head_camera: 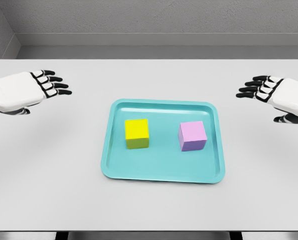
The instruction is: Push two cubes
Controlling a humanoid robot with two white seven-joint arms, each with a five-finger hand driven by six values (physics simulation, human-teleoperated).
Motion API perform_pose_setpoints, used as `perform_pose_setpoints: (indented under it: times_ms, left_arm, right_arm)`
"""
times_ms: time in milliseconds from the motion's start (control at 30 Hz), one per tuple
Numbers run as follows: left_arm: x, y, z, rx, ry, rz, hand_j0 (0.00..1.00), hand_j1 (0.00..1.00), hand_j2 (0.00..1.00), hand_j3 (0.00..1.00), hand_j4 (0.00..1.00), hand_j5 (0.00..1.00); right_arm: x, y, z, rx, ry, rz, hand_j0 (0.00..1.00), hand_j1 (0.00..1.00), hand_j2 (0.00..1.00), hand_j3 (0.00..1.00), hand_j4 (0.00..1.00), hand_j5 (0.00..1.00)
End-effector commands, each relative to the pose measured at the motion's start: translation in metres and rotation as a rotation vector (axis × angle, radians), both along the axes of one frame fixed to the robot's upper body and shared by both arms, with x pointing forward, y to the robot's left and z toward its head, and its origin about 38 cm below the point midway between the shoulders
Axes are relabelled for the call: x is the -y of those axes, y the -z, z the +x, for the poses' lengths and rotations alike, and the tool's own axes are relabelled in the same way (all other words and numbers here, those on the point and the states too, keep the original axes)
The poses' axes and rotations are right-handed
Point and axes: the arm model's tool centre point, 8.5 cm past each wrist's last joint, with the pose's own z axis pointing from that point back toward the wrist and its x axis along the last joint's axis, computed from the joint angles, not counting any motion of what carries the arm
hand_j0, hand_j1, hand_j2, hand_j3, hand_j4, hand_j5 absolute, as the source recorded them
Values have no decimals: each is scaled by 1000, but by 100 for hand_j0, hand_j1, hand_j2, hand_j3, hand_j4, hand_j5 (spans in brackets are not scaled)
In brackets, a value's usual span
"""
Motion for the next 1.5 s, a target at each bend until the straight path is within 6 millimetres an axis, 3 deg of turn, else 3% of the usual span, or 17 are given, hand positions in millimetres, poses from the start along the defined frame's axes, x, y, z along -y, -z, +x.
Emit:
perform_pose_setpoints:
  times_ms: [0, 133, 167, 200, 233, 333, 367, 400, 433, 667, 867, 933, 1067, 1267, 1467]
  left_arm:
    - [0, 1, 0, -4, -1, 6, 100, 100, 100, 100, 100, 100]
    - [1, 3, 0, -16, -4, 19, 100, 100, 100, 100, 100, 100]
    - [5, 10, 1, -17, 1, 34, 100, 100, 100, 100, 100, 100]
    - [12, 19, 2, -17, 11, 50, 100, 100, 100, 100, 100, 100]
    - [15, 24, 2, -19, 16, 67, 100, 100, 100, 100, 100, 100]
    - [28, 41, 5, -21, 34, 105, 86, 86, 86, 86, 86, 86]
    - [29, 43, 5, -25, 36, 112, 81, 81, 81, 81, 81, 81]
    - [29, 45, 5, -31, 32, 125, 76, 76, 76, 76, 76, 76]
    - [30, 46, 5, -33, 34, 127, 76, 76, 76, 76, 76, 76]
    - [48, 55, 6, -59, 82, 126, 75, 75, 75, 75, 75, 75]
    - [51, 40, -8, -63, 130, 107, 77, 77, 77, 77, 77, 77]
    - [54, 38, -11, -64, 142, 102, 78, 78, 78, 78, 78, 78]
    - [57, 45, -13, -81, 150, 97, 78, 78, 78, 78, 78, 78]
    - [71, 62, -14, -115, 176, 89, 78, 78, 78, 78, 78, 78]
    - [84, 66, -14, -127, 193, 77, 78, 78, 78, 78, 78, 78]
  right_arm:
    - [-4, 6, -1, -10, -9, 4, 100, 100, 100, 100, 100, 100]
    - [-4, -1, 1, 1, 1, 76, 100, 100, 100, 100, 100, 100]
    - [-12, 7, 1, -17, -17, 96, 100, 100, 100, 100, 100, 100]
    - [-22, -1, 10, 16, -45, 39, 100, 100, 100, 100, 100, 100]
    - [-26, 4, 13, 4, -66, -70, 100, 100, 100, 100, 100, 100]
    - [-23, 3, 24, 77, -81, -273, 100, 100, 100, 100, 100, 100]
    - [-21, 5, 25, 74, -77, -302, 90, 90, 90, 90, 90, 90]
    - [-18, 7, 26, 62, -67, -335, 68, 68, 68, 68, 68, 68]
    - [-17, 10, 30, 55, -55, -329, 62, 62, 62, 62, 62, 62]
    - [-11, 10, 31, 30, -32, -293, 65, 65, 65, 65, 65, 65]
    - [-29, 37, 25, -37, -66, -195, 64, 64, 64, 64, 64, 64]
    - [-29, 33, 25, -59, -57, -131, 64, 64, 64, 64, 64, 64]
    - [-18, 32, 28, -77, -18, -98, 65, 65, 65, 65, 65, 65]
    - [-31, 61, 25, -113, -38, -81, 65, 65, 65, 65, 65, 65]
    - [-42, 73, 25, -101, -68, -126, 65, 65, 65, 65, 65, 65]
